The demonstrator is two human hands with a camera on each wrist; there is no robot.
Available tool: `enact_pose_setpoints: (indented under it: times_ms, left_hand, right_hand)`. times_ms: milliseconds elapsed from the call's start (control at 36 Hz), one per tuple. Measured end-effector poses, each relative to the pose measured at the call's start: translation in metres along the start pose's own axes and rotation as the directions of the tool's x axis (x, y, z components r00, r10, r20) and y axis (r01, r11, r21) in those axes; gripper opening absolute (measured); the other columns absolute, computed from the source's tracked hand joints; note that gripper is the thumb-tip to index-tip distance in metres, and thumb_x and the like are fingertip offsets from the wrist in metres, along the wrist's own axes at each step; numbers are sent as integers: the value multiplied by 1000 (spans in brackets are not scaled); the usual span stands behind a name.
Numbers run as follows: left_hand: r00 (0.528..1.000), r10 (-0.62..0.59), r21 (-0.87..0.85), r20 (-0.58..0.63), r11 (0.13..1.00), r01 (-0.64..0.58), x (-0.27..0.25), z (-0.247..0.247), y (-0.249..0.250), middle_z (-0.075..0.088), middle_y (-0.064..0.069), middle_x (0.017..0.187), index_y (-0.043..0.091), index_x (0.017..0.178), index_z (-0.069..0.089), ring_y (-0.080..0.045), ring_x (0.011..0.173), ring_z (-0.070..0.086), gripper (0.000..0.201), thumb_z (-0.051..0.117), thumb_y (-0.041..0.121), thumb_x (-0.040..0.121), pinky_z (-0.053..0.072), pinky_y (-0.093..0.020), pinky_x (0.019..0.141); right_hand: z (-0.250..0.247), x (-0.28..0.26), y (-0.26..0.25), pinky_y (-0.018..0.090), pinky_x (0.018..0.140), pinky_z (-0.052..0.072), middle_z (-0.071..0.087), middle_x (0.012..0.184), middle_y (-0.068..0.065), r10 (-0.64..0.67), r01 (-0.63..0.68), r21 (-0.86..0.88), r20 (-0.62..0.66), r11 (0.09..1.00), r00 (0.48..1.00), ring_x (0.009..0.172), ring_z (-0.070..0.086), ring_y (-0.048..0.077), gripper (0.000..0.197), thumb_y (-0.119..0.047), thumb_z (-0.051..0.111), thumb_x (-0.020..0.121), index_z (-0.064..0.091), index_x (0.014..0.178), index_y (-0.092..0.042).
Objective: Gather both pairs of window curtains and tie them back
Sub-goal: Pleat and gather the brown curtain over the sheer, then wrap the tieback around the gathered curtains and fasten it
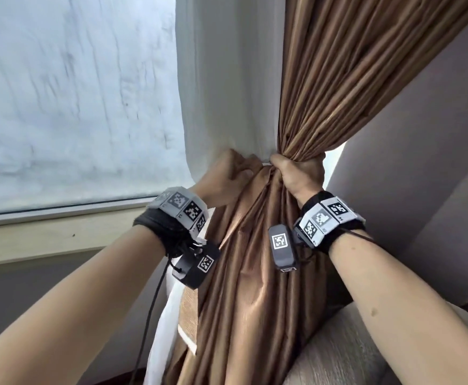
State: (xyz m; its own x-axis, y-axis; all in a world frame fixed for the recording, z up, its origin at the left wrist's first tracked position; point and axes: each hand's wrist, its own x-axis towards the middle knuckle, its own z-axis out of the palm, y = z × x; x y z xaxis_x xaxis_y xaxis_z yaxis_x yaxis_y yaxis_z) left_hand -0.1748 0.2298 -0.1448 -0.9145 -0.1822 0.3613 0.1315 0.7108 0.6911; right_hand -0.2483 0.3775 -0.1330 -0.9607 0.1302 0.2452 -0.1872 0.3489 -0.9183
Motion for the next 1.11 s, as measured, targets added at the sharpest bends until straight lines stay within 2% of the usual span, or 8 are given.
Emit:
enact_pose_setpoints:
  times_ms: [194, 333, 528, 667, 750, 861, 944, 1111]
  left_hand:
    - [997, -67, -84, -44, 994, 63, -11, -12, -22, 65, 0, 84, 15, 89, 65, -15, 77, 60, 13, 75, 15, 82, 44, -23, 74]
    - [991, -122, -159, -57, 981, 112, -14, -13, -29, 69, -2, 79, 26, 74, 58, -20, 75, 64, 25, 81, 15, 75, 56, -36, 80]
    - [984, -147, 15, 102, 989, 146, -21, -10, -25, 66, -5, 74, 13, 72, 62, -25, 76, 66, 19, 78, 21, 79, 55, -37, 80]
    - [994, -106, 45, 20, 993, 105, -17, -24, -25, 70, -8, 89, 25, 69, 47, -18, 72, 58, 29, 62, 12, 90, 41, -23, 63]
    - [993, -111, 38, 40, 993, 109, -11, -39, -19, 64, -5, 82, 21, 80, 45, -13, 63, 53, 20, 57, 17, 95, 38, -25, 52]
    - [999, -48, 82, 12, 996, 47, -2, -56, -5, 62, -5, 80, 15, 96, 46, -21, 68, 54, 7, 51, 18, 99, 38, -26, 53]
    - [1000, -15, 88, 7, 996, 14, 0, -61, 4, 55, 5, 66, 15, 96, 47, -8, 55, 48, 9, 53, 21, 98, 36, -17, 45]
    - [997, -11, 181, 80, 983, -3, -5, -55, 3, 57, 4, 75, 15, 86, 60, -16, 73, 54, 27, 80, 30, 77, 38, -23, 66]
  right_hand:
    - [2, -5, -4, 20, 90, 41, 63, 121, 5, 8, -8, 14, -5, 1000, 1000, 113, 60, 23, 95, -54, 76, 49, 45, 127, -9]
    - [4, -9, -8, 28, 98, 44, 61, 125, 8, -2, 2, 28, -17, 1000, 1000, 117, 58, 27, 99, -55, 73, 46, 45, 129, -8]
    - [4, -6, -5, 27, 96, 43, 60, 125, 9, 11, -10, 21, -31, 1000, 999, 116, 58, 29, 89, -48, 80, 60, 42, 129, -7]
    - [3, -6, -4, 28, 96, 45, 61, 123, 7, 13, -13, 11, -33, 1000, 999, 115, 59, 27, 93, -53, 78, 52, 45, 128, -9]
    - [3, -5, -3, 28, 97, 44, 60, 125, 7, 9, -9, 8, -30, 1000, 999, 116, 58, 27, 90, -51, 80, 56, 45, 129, -10]
    - [3, -6, -4, 29, 100, 44, 59, 128, 8, 2, -2, 5, -15, 1000, 1000, 118, 57, 29, 92, -50, 80, 58, 42, 130, -8]
    - [3, -6, -4, 34, 102, 45, 59, 127, 8, 5, -5, 6, -7, 1000, 1000, 117, 58, 29, 96, -53, 79, 54, 42, 130, -9]
    - [0, -5, -2, 33, 103, 44, 58, 129, 7, 15, -15, -4, 11, 1000, 1000, 119, 57, 28, 98, -53, 78, 55, 40, 133, -9]
